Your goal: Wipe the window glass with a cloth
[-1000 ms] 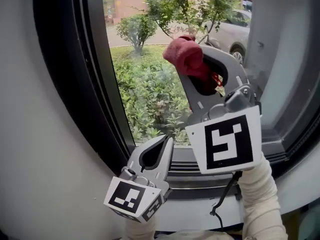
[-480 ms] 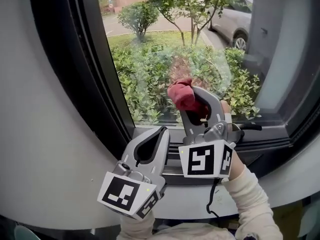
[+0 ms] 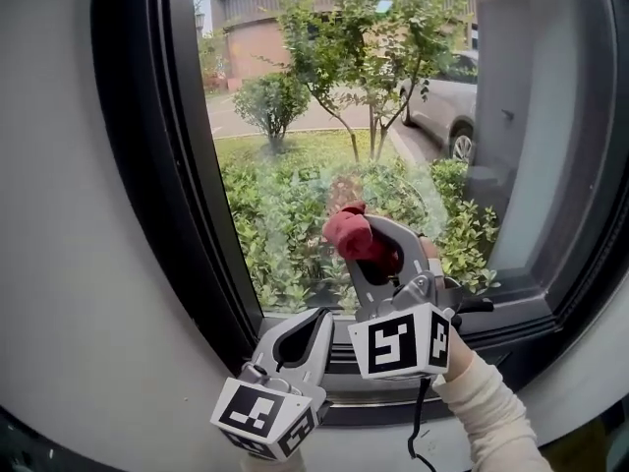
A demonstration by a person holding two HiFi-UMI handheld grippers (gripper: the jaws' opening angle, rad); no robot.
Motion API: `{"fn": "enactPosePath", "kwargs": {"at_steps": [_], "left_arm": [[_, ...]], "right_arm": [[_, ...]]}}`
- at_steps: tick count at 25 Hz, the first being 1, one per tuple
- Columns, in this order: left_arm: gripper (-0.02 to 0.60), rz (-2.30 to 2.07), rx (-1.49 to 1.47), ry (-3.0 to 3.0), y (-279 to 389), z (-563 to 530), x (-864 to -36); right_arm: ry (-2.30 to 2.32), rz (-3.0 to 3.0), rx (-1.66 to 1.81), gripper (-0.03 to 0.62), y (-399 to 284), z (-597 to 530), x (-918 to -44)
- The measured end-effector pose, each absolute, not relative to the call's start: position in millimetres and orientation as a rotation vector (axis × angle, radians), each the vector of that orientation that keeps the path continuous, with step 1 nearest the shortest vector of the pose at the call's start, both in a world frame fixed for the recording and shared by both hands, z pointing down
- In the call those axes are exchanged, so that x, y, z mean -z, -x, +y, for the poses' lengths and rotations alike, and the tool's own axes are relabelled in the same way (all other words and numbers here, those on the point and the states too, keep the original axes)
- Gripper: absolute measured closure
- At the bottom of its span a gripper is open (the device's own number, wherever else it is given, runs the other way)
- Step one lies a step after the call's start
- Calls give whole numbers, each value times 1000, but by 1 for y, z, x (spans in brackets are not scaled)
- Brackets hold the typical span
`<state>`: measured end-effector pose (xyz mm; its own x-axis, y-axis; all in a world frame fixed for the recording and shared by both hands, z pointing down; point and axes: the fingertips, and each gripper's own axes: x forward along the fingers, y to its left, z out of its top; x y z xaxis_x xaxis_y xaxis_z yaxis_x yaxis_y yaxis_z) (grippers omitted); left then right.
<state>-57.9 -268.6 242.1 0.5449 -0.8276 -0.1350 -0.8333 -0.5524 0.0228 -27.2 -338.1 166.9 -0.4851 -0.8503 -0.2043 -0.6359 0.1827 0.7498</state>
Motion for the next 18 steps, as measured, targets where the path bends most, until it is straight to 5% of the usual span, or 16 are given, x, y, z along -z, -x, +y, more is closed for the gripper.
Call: {"fn": "enactPosePath", "kwargs": {"at_steps": [18], "left_arm": [[581,1437,-240,2686,39,-270,-205]], "right_arm": [[-1558,-2169,1380,465,-19,-324,26]]}}
